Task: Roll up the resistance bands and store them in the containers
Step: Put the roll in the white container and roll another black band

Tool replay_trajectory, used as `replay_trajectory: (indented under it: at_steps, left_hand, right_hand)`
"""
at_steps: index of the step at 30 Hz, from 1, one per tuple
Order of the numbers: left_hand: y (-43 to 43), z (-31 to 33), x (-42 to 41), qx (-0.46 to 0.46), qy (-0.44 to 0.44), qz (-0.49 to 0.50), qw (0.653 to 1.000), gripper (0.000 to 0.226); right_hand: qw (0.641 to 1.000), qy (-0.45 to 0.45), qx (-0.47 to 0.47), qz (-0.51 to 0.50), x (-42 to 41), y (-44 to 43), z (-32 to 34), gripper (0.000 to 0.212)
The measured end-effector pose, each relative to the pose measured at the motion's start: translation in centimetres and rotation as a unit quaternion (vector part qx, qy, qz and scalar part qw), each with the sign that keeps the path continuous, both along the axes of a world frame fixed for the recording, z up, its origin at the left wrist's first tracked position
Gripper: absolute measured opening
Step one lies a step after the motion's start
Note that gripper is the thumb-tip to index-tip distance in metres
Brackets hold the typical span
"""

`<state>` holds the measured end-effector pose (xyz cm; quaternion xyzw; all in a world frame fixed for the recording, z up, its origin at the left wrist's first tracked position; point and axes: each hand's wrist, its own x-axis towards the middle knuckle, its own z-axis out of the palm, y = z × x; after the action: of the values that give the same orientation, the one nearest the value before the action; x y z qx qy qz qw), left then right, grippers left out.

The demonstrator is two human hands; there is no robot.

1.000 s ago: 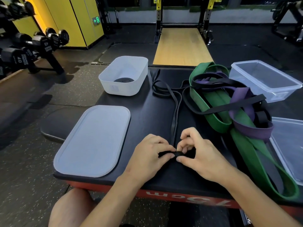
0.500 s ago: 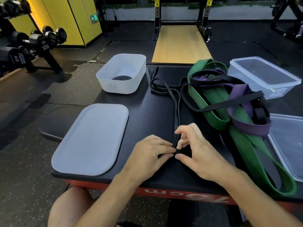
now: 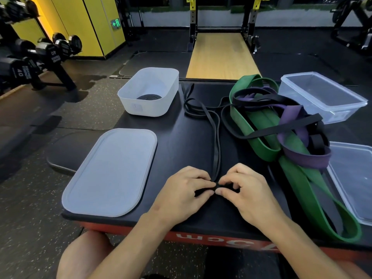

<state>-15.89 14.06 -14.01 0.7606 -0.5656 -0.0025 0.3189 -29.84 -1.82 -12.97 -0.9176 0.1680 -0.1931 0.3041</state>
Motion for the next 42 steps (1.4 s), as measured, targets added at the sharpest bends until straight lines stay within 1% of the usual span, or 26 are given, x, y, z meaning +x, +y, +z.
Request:
replay_trajectory:
  at_steps: [5,8,10,13,16,18,20,22,24,26,30,35,38,40,42]
  left_hand:
    - [0.2,0.3,0.5,0.008,0.03,-0.001,1.0,0.02]
    - [0.0,0.3,0.2,0.007,0.042,0.014,0.999,0.018]
    - [-0.2,0.1,0.0,0.005,0.047,0.02,0.999,0.018]
    - [-0.1,0.0,0.1,0.008,0.055,0.03,0.998,0.02]
    - [0.2,0.1,0.1,0.004,0.045,0.028,0.999,0.023]
    - [0.3,0.1,0.0,-0.006,0.024,0.026,0.999,0.024]
    - [0.2,0.2,0.0,-0.013,0.015,0.029,0.999,0.021]
    - [0.1,0.3,0.0,-0.016,0.022,0.033,0.999,0.016]
    - [0.0,0.3,0.1,-0.014,0.023,0.044,0.999,0.013]
    - [0.0,0.2,0.3,-0.015,0.036,0.06,0.997,0.011]
    - [-0.1,0.3,0.5,-0.026,0.064,0.076,0.995,0.009]
    - [0.0,0.5,1.0,-0.019,0.107,0.07,0.992,0.009]
    - [0.0,0.3,1.0,-0.014,0.106,0.07,0.992,0.01]
    - [-0.1,0.2,0.8,-0.012,0.095,0.074,0.993,0.01]
    - [-0.1,0.2,0.7,-0.014,0.088,0.076,0.993,0.01]
  right_hand:
    - [0.997,0.021,-0.018,0.069,0.2,-1.3,0.3,0.022]
    - [0.996,0.023,-0.015,0.083,0.7,-1.3,0.3,0.029]
    - [0.996,0.027,0.003,0.082,1.0,-1.0,0.1,0.034]
    - [0.993,0.069,0.035,0.089,1.0,-1.1,0.7,0.041]
    - [0.988,0.119,0.017,0.101,1.4,-1.4,1.2,0.054]
    - [0.992,0.091,0.026,0.085,1.7,-1.2,1.1,0.05]
    - [0.996,0.048,0.031,0.072,1.8,-1.0,0.7,0.039]
    - [0.996,0.04,0.024,0.072,1.7,-1.1,0.6,0.031]
    - [0.995,0.038,0.022,0.084,1.6,-1.1,0.6,0.028]
    - [0.995,0.033,0.024,0.096,1.5,-1.1,0.7,0.031]
    - [0.991,0.049,0.082,0.093,1.4,-1.2,1.1,0.051]
    - [0.989,0.058,0.099,0.09,1.2,-1.3,1.1,0.053]
    - [0.989,0.05,0.112,0.08,1.2,-1.2,0.8,0.059]
    - [0.992,0.038,0.094,0.075,1.1,-1.1,0.5,0.063]
    - [0.996,0.029,0.056,0.071,1.1,-0.9,0.4,0.057]
